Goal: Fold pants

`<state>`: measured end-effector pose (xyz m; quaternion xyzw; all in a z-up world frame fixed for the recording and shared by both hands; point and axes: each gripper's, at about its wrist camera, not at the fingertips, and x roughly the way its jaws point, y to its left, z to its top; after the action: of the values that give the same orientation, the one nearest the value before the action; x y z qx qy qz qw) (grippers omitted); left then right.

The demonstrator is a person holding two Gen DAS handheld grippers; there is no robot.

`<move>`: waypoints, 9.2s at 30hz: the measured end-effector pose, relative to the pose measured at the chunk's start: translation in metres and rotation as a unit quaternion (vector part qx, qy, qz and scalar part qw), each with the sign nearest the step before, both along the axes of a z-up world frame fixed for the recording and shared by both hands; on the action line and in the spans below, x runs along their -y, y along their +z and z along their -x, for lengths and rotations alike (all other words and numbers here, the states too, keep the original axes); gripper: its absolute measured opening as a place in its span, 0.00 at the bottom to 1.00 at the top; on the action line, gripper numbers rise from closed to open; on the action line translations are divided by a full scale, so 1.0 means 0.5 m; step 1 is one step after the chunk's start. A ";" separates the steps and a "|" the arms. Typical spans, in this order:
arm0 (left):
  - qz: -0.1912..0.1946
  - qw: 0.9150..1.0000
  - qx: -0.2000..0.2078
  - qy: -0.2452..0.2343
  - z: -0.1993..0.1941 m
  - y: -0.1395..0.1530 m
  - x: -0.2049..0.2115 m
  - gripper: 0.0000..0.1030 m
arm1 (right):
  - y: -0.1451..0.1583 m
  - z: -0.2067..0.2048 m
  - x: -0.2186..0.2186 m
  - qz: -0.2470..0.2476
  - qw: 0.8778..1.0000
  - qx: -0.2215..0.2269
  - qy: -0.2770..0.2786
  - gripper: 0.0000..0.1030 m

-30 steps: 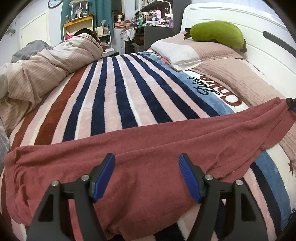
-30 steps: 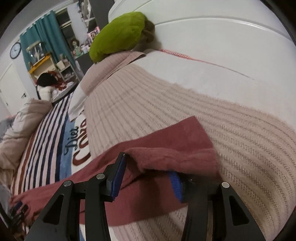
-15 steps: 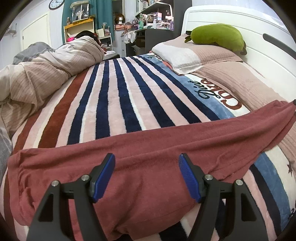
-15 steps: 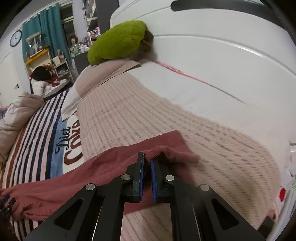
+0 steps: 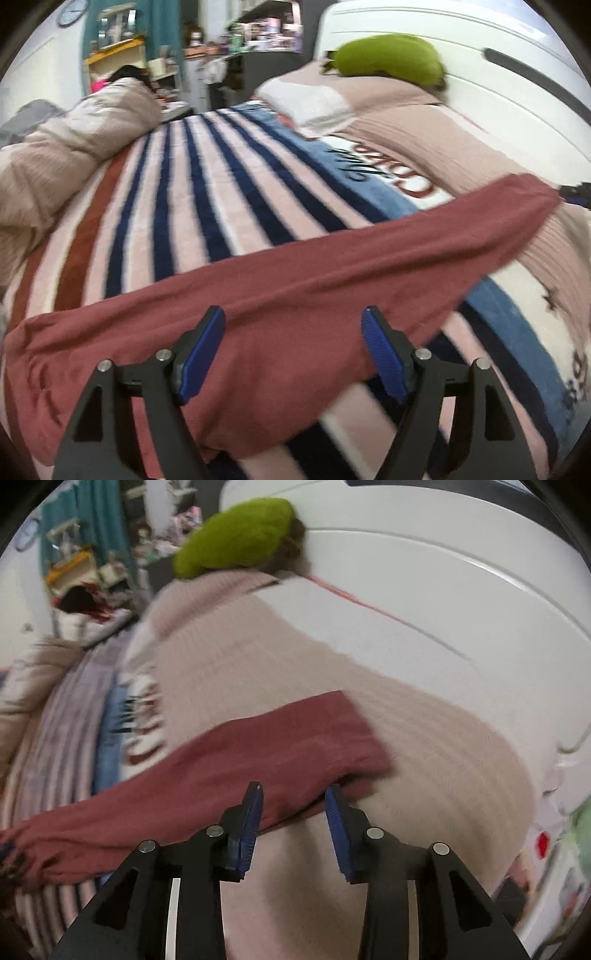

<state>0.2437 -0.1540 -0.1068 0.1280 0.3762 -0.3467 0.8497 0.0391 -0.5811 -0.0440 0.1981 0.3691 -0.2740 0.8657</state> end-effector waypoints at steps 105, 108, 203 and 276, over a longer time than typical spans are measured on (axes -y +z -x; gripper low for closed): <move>0.081 0.981 0.068 0.164 -0.081 0.138 -0.332 0.56 | -0.109 -0.468 -0.625 0.019 0.938 -0.053 0.341 0.04; 0.080 0.981 0.062 0.167 -0.087 0.131 -0.331 0.56 | -0.168 -0.459 -0.645 -0.001 0.928 -0.084 0.363 0.06; 0.106 0.921 -0.076 0.366 0.073 -0.040 -0.405 0.69 | -0.060 -0.103 -0.450 0.016 0.953 0.145 0.265 0.81; 0.069 0.974 -0.032 0.215 -0.103 0.019 -0.206 0.79 | -0.152 -0.273 -0.537 0.010 0.952 0.069 0.296 0.81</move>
<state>0.2951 -0.0511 -0.0973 -0.0265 0.3974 -0.1846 0.8985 0.1756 -0.3126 -0.1198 0.0895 0.3476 0.0056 0.9334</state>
